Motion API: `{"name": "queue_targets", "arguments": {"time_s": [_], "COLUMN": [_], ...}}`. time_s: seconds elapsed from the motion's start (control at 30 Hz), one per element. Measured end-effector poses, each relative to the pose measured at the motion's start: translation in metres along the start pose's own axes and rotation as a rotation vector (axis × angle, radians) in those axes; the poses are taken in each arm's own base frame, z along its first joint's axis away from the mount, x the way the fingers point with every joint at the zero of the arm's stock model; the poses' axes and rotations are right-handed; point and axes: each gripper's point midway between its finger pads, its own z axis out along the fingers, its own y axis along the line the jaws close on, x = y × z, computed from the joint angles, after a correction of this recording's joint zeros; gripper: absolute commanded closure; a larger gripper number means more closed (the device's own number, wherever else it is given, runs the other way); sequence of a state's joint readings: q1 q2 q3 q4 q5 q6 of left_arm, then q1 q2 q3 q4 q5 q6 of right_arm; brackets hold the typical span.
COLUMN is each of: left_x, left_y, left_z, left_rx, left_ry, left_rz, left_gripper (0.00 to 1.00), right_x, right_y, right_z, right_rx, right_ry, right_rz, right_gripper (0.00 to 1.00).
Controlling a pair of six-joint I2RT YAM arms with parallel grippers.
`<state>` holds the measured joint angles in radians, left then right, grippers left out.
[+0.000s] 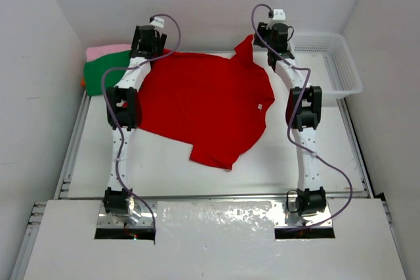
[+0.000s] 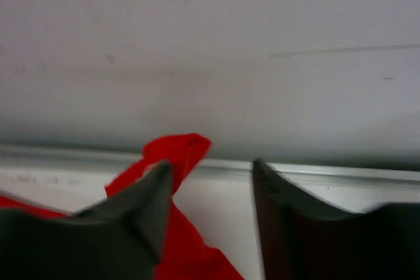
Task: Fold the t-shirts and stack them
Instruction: Flatten out the tshirt
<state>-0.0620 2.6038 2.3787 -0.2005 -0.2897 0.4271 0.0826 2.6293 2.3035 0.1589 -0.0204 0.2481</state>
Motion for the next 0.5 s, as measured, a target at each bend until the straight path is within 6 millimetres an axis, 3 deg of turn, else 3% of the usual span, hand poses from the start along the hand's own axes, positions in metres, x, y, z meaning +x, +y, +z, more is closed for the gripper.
{"name": "queue_targets", "arguments": {"time_s": [0.03, 0.1, 0.13, 0.17, 0.37, 0.43, 0.47, 0.5], "left_x": [-0.005, -0.008, -0.006, -0.004, -0.006, -0.012, -0.011, -0.013], "left_y": [0.004, 0.007, 0.009, 0.010, 0.008, 0.000, -0.005, -0.010], "left_z": [0.005, 0.011, 0.013, 0.014, 0.013, 0.003, -0.009, -0.024], "left_rx": [-0.027, -0.061, -0.075, -0.081, -0.050, 0.038, 0.111, 0.185], "left_ry": [-0.027, -0.054, -0.055, -0.052, -0.054, -0.052, -0.030, -0.019], "left_rz": [-0.015, -0.035, -0.043, -0.045, -0.037, 0.004, 0.052, 0.108], "left_gripper": [0.01, 0.00, 0.00, 0.00, 0.00, 0.00, 0.01, 0.10], "right_x": [-0.007, -0.017, -0.018, -0.019, -0.008, -0.010, -0.011, -0.010], "right_y": [-0.004, -0.011, -0.014, -0.018, -0.026, -0.021, -0.016, -0.011], "right_z": [0.002, 0.003, 0.003, 0.003, -0.009, -0.031, -0.053, -0.075], "right_rx": [0.018, 0.052, 0.065, 0.077, 0.113, 0.111, 0.113, 0.113], "right_ry": [-0.027, -0.062, -0.069, -0.074, 0.024, 0.105, 0.161, 0.211], "right_rz": [-0.004, -0.006, -0.007, -0.007, -0.005, 0.009, 0.013, 0.015], "right_gripper": [0.29, 0.19, 0.06, 0.01, 0.01, 0.01, 0.01, 0.01]}}
